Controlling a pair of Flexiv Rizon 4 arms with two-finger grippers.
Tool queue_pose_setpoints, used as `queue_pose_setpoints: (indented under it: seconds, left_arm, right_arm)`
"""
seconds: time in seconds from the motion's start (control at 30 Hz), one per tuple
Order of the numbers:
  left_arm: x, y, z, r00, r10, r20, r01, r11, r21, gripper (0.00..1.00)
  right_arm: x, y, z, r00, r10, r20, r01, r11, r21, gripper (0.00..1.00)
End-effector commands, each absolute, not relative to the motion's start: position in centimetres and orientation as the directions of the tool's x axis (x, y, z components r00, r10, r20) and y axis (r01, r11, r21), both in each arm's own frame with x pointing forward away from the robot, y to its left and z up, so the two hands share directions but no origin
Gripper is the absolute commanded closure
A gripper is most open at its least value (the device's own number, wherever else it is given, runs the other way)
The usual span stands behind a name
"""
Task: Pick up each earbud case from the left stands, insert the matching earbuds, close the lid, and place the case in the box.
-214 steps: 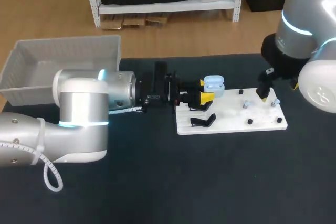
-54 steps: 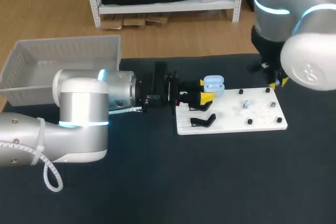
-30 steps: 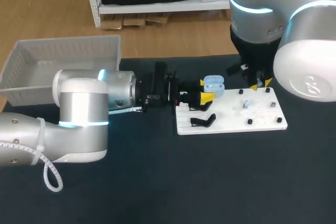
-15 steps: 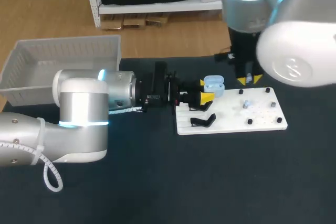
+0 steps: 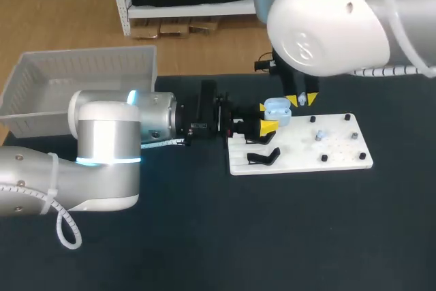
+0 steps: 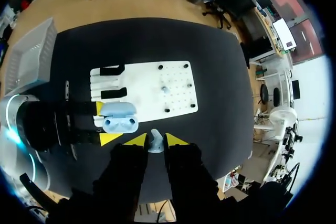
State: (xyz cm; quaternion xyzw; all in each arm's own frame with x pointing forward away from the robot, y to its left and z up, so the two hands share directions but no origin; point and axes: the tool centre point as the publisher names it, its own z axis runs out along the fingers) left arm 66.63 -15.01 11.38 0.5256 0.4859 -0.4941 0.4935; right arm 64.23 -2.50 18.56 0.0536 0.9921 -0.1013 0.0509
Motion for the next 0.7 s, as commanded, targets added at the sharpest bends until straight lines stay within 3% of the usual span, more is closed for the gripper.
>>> queue_pose_setpoints:
  seconds: [0.03,0.23,0.5,0.7]
  left_arm:
    - [66.6,-15.0,11.2,0.043,0.017,-0.999,0.998,-0.039,0.043,1.0]
    - [66.6,-15.0,11.2,0.043,0.017,-0.999,0.998,-0.039,0.043,1.0]
    - [66.6,-15.0,11.2,0.043,0.017,-0.999,0.998,-0.039,0.043,1.0]
    - [66.6,-15.0,11.2,0.043,0.017,-0.999,0.998,-0.039,0.043,1.0]
  right_arm:
    - [64.1,-2.6,18.6,-0.989,0.096,-0.115,0.117,0.974,-0.194,1.0]
    - [64.1,-2.6,18.6,-0.989,0.096,-0.115,0.117,0.974,-0.194,1.0]
    - [64.8,-1.6,19.1,-0.894,0.44,-0.084,0.448,0.884,-0.135,1.0]
    - [64.6,-0.9,18.8,-0.851,0.522,-0.052,0.525,0.845,-0.106,1.0]
